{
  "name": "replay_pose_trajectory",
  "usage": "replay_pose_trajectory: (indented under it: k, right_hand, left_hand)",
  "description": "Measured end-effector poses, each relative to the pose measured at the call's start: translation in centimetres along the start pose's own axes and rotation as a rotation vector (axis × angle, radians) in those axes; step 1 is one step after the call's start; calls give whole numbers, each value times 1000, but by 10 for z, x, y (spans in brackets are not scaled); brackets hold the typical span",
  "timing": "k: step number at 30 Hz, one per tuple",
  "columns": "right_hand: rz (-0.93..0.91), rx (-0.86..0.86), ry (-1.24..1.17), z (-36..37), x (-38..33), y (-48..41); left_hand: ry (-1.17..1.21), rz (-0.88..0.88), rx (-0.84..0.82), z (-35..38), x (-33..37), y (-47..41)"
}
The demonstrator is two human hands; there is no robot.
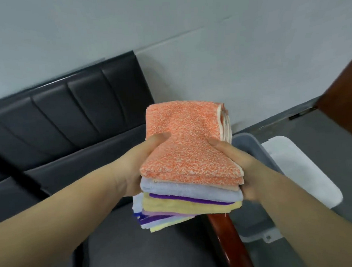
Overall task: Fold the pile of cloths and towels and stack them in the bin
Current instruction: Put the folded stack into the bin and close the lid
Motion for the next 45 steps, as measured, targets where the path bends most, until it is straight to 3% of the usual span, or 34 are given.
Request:
replay_pose_trajectory:
  k: [5, 12, 19, 24, 30, 34, 36, 41, 45]
  right_hand:
    - [-6, 116, 1, -85, -31, -12]
    - [24, 217, 1, -242, -21, -81]
    - [179, 155, 29, -400, 52, -241]
    - [258, 165, 50, -482, 147, -365]
    - [320, 151, 206, -504, 228, -472]
    - [215, 370, 483, -514, 219, -503]
    - [224, 473, 611, -519, 204, -489]
    - [225, 465, 731, -487, 135, -422]
    - [163, 430, 625, -414, 54, -348]
  left_hand:
    - [91, -95, -119, 83, 13, -50]
    - [89, -192, -93, 164, -22, -184]
    - [102, -316, 148, 195, -147, -405]
    - [91, -453, 331, 181, -250, -501]
    - [47, -436, 478, 128, -330, -571]
    - [-213, -466, 597, 101, -349, -593]
    - [-348, -501, 616, 110, -332, -584]
    - [-514, -524, 524, 136, -252, -521]
    - [-371, -409, 449, 146, -161, -429]
Point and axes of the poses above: each hand's wrist, its own y-axis away from the middle knuckle, its own z-axis out of the palm, x = y × z, the point moved 9 cm from there along -y, towards the middle knuckle
